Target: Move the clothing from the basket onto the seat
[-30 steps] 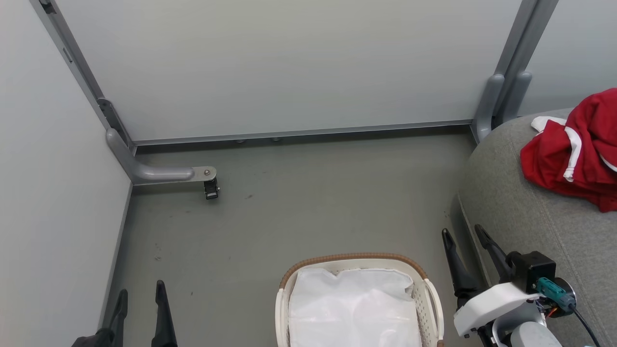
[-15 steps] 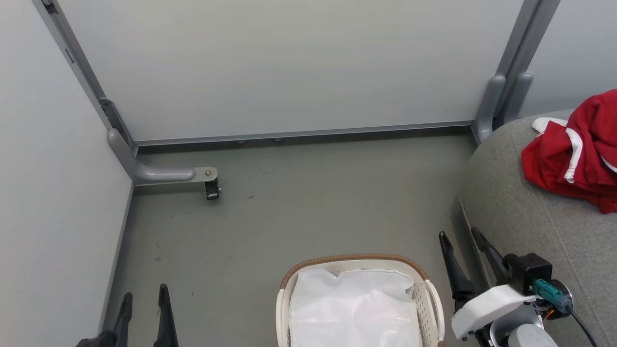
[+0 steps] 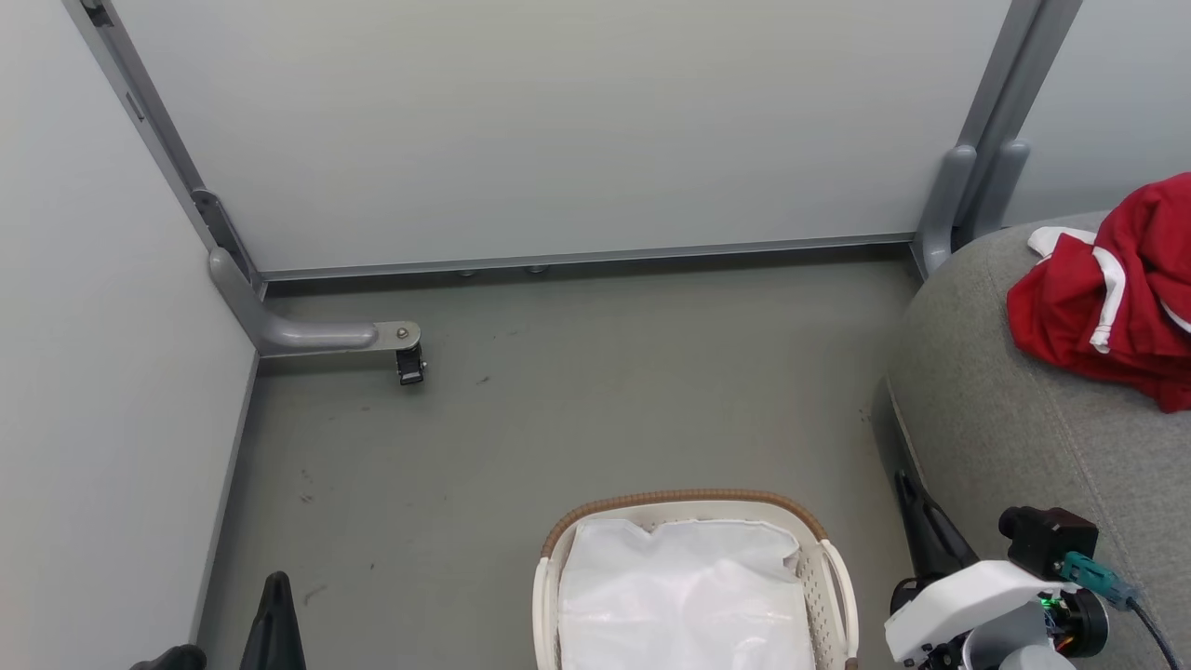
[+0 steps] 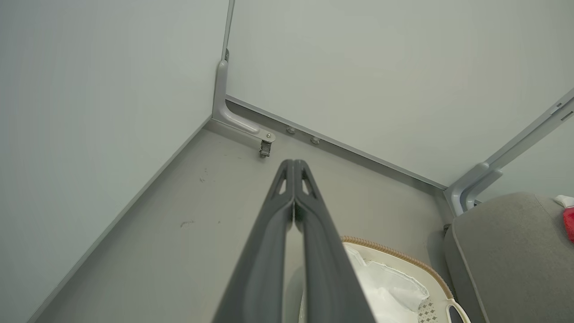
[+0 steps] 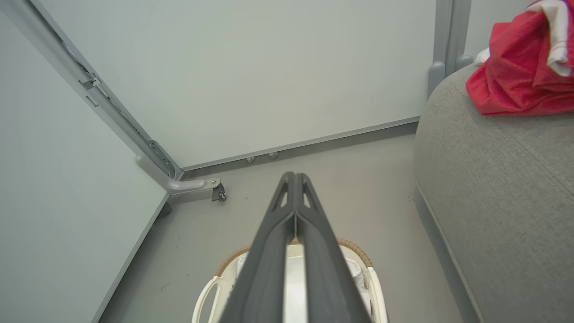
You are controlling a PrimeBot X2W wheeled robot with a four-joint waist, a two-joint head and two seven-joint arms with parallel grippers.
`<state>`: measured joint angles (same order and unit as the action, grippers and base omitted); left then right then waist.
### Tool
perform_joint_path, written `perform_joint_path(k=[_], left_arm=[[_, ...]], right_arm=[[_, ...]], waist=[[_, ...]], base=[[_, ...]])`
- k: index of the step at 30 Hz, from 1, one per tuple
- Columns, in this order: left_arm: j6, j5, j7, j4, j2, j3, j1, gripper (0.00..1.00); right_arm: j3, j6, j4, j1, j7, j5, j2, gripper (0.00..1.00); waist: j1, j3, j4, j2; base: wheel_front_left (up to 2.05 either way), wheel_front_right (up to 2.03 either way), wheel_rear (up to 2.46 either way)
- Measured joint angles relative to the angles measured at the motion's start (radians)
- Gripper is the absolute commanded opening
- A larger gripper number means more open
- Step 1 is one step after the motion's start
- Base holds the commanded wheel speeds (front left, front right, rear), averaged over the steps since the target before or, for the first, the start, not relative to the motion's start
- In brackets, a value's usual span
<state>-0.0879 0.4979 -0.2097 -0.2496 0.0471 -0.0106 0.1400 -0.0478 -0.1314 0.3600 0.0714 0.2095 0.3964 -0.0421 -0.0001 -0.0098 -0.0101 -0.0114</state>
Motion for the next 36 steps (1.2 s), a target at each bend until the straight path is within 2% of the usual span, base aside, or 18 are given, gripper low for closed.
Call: perform_joint_path(k=[17, 36], left_arm=[[-0.009, 0.252, 0.071, 0.001, 0.000, -0.022, -0.055, 0.00], [-0.018, 0.480, 0.139, 0.001, 0.000, -0.044, -0.102, 0.00]], right_arm=[[0.036, 0.000, -0.027, 0.002, -0.072, 0.274, 0.000, 0.00], [0.070, 0.000, -0.049, 0.007, -0.140, 0.525, -0.001, 0.00]], waist=[[0.0001, 0.002, 0.001, 0.0000], [0.0000, 0.004, 0.003, 0.0000]], base=[[0.00, 0.00, 0.00], [0.00, 0.00, 0.00]])
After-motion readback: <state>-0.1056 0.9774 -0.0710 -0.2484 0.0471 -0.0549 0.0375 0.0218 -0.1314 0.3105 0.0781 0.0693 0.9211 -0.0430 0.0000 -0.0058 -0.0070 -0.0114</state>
